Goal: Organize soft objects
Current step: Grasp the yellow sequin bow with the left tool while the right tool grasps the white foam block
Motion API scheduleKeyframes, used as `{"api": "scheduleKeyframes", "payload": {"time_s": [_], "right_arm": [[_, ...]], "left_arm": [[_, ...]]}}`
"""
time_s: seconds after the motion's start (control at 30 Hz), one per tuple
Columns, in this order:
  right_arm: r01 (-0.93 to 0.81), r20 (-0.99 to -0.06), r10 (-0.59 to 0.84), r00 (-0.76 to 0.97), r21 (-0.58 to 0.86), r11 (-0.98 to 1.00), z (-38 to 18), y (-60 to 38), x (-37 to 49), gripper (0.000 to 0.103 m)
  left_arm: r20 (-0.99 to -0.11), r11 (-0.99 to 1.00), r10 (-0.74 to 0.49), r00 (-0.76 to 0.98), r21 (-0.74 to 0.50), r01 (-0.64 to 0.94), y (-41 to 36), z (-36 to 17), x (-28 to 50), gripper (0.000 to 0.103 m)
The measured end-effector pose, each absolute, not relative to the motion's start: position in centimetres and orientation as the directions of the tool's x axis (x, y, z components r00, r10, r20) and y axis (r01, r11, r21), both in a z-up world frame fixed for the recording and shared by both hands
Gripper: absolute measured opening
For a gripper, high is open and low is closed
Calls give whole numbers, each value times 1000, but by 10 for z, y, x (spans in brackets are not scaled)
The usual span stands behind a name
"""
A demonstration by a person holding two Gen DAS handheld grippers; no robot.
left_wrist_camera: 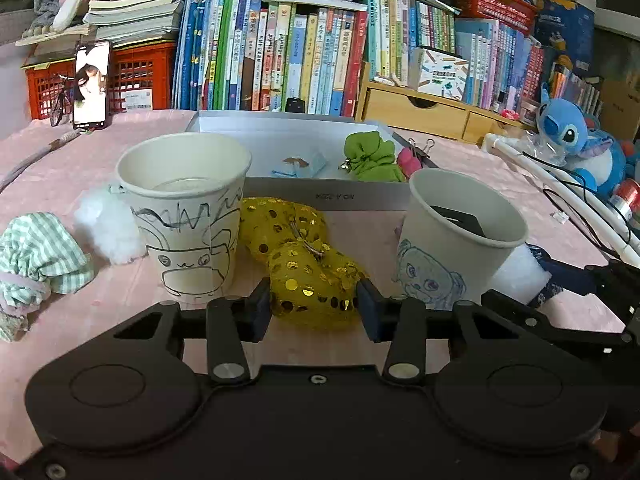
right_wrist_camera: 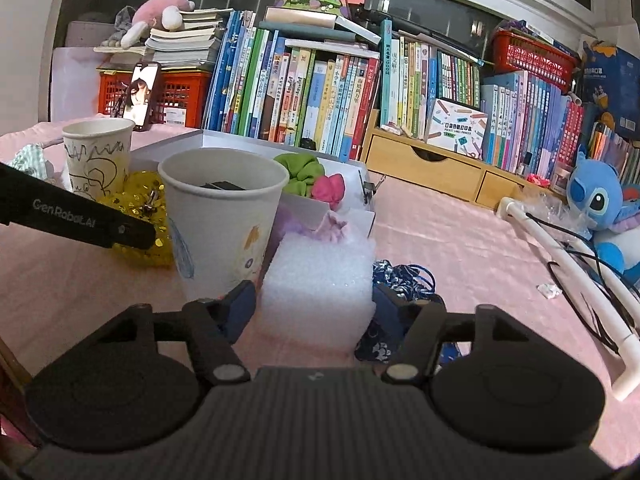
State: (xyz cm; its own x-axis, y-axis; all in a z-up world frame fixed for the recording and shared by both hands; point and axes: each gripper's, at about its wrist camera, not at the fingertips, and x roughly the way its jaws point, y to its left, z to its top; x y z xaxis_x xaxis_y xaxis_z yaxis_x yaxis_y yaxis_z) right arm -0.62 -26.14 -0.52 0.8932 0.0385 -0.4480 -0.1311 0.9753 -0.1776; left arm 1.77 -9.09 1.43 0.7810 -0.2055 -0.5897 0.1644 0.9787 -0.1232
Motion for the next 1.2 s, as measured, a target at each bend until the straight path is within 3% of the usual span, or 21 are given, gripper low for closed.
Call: {"api": "scheduleKeyframes", "payload": {"time_s": [0.43,0.53,0.6,0.63,0.77,0.93,1.2], "right_arm": [[-129,-453,47,890,-151,980,4,-268,-24,69],[-131,-455,48,889,-153,979,7,-268,-30,69],[-126,-456,45,889,-151,980,7,-267,-33,72],[-122,-454,44,890,-145,982,7,-268,-35,74],[-104,-453,43,891,-111,988,5,-269,-34,78],[-100,-453,51,890,-85,991,1,-267,-31,86],[-67,-457,24,889,-78,995,-7,-261,-25,87]], "left_arm": [[-643,947,-291,709,-89,308,-74,24,-21,43],[-640,947,-281,715,-63,316,-71,25,-29,52],[-625,952,-261,736,-41,303,-72,25,-35,73],[-615,955,-252,747,-31,296,-73,25,-35,78],[-566,963,-200,800,37,266,-83,20,-38,88],[-554,959,-150,819,120,257,-99,5,-33,88],[-532,958,-132,836,149,245,-111,-7,-28,90]]}}
